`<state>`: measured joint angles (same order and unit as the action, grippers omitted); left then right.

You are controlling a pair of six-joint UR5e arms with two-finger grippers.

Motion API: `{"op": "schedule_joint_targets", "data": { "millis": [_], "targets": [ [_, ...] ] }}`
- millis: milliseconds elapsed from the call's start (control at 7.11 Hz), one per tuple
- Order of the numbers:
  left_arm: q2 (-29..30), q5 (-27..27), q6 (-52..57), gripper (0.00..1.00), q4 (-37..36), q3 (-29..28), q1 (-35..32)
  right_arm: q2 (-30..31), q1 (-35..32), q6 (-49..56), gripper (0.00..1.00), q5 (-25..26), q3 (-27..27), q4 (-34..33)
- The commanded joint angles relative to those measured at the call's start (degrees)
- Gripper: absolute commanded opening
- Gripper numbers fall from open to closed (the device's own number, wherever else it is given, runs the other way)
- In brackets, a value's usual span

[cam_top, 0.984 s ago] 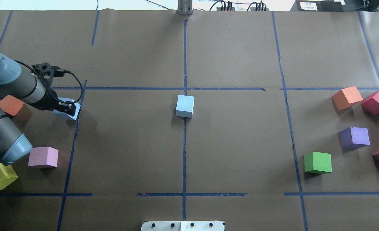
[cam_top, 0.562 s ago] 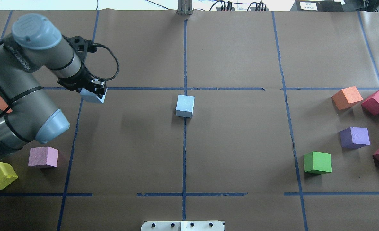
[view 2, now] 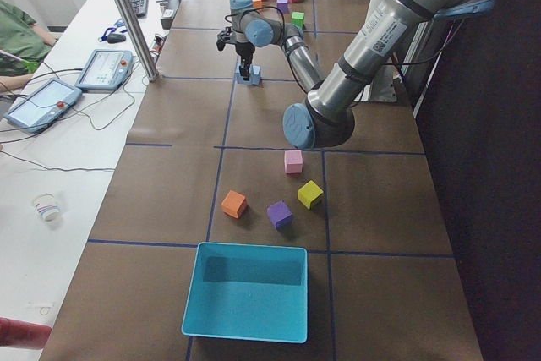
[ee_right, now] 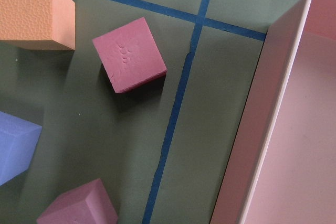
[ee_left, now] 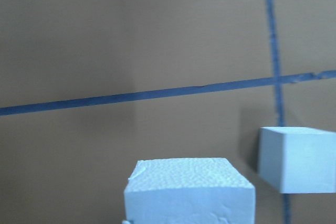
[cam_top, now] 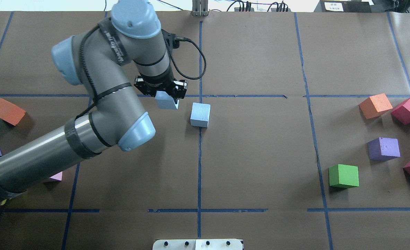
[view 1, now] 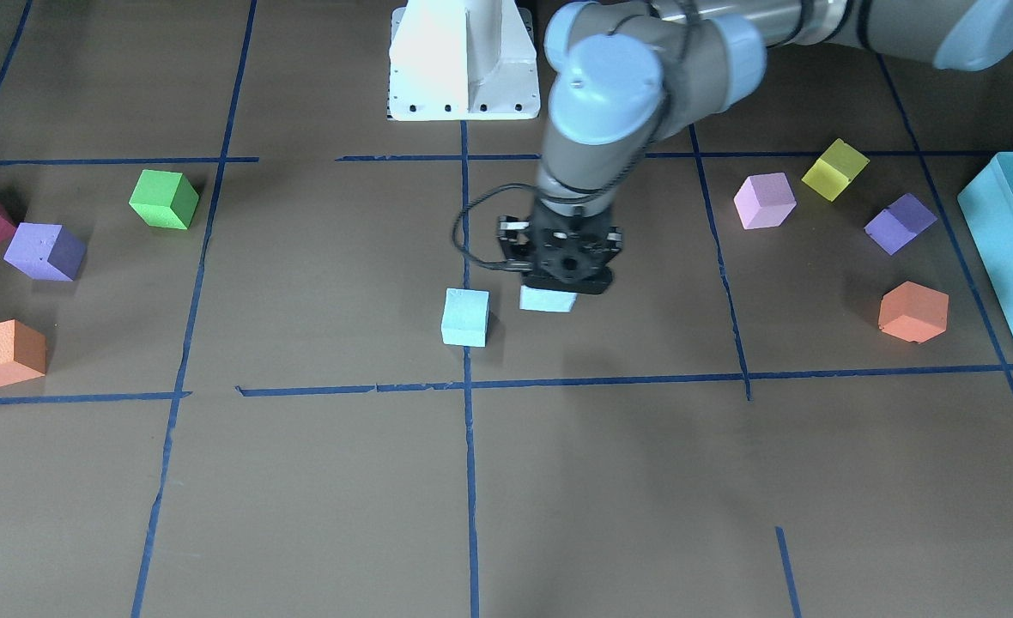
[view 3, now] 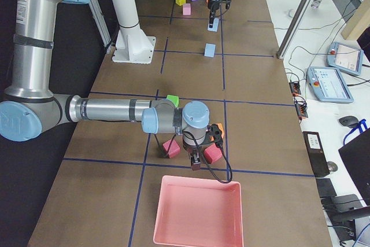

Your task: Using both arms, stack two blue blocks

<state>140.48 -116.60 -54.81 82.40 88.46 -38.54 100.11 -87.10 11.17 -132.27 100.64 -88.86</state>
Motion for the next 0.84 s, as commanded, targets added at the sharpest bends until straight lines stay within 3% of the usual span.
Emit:
{"op": "schedule_joint_targets", "data": {
  "millis": [0,281,703],
  "targets": [
    [4.8,4.2,-1.8,0.42,5.3,-7.7,3.5,0.0,0.0,0.0,1.00,0.0,0.0,0.0],
    [7.3,4.4,-2.1,0.43,5.8,-12.9,4.6,0.0,0.0,0.0,1.00,0.0,0.0,0.0],
    [7.3,4.4,-2.3,0.50,5.8,-13.2,5.6,-0.1,0.0,0.0,1.00,0.0,-0.1,0.0]
  ]
}}
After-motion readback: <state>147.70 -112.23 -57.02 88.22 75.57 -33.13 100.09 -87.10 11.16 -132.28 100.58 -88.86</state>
